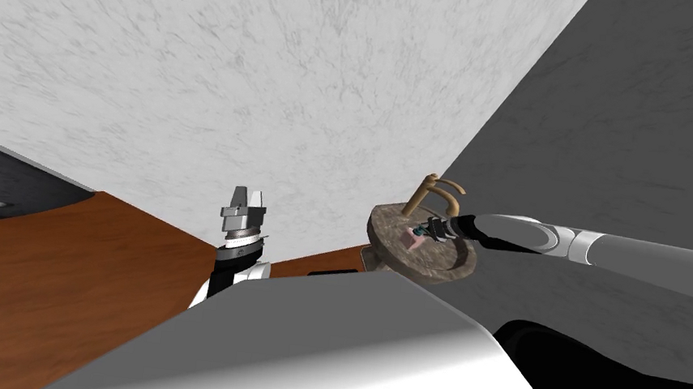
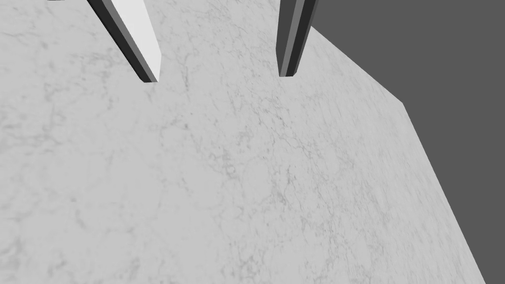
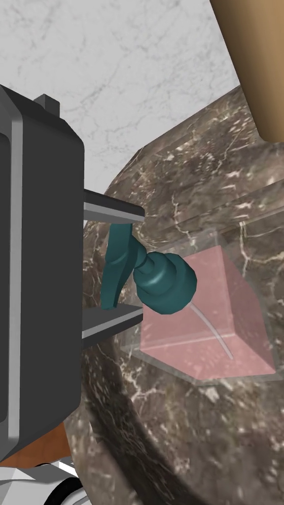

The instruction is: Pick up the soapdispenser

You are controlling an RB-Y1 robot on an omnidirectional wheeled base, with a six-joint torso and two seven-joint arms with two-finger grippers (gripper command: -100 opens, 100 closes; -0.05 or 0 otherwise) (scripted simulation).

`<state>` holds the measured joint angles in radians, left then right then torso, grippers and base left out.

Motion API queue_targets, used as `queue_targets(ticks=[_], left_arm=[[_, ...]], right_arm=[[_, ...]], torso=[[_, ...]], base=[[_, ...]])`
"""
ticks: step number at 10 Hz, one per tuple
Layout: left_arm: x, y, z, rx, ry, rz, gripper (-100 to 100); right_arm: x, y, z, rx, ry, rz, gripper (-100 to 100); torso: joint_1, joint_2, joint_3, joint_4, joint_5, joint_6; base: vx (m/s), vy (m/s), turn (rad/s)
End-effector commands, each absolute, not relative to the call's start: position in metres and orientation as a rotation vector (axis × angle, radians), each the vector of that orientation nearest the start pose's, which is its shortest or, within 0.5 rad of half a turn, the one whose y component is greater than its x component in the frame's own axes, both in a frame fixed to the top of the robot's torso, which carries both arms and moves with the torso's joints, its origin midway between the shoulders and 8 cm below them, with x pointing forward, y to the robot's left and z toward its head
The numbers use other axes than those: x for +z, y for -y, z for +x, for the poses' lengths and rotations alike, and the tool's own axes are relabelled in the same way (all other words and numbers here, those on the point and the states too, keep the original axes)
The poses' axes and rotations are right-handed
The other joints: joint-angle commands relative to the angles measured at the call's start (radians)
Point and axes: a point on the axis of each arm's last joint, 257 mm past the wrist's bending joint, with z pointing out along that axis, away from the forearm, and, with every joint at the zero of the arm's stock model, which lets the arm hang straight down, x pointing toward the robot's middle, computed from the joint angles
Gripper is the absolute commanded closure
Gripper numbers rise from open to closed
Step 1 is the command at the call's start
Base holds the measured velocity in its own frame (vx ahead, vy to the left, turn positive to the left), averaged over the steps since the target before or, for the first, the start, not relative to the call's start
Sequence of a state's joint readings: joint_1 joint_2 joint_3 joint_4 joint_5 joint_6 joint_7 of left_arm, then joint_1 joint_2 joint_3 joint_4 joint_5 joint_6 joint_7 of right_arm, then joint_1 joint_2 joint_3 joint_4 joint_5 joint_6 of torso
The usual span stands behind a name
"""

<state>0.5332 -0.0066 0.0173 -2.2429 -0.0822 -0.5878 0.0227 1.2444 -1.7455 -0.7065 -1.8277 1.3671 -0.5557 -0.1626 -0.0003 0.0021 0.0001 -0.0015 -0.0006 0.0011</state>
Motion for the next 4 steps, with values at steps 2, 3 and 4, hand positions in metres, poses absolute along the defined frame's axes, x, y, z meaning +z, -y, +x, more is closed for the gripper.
queue_targets(ticks=[2,3,4], left_arm=[[0.0133,-0.2767,0.3344,-1.252,-0.640,-0.598,0],[0.0133,-0.2767,0.3344,-1.252,-0.640,-0.598,0],[0.0133,-0.2767,0.3344,-1.252,-0.640,-0.598,0]], right_arm=[[-0.1954,0.5260,0.3325,-0.430,-2.121,-1.733,100],[-0.1973,0.5283,0.3308,-0.434,-2.122,-1.727,100],[-0.1969,0.5283,0.3309,-0.433,-2.122,-1.729,0]], torso=[[0.000,0.001,0.000,0.000,0.000,0.000],[0.000,0.001,0.001,0.000,0.000,0.000],[0.000,-0.001,0.000,-0.001,0.000,0.000]], base=[[-0.054,-0.010,-0.042],[-0.022,-0.006,-0.008],[0.000,0.000,0.000]])
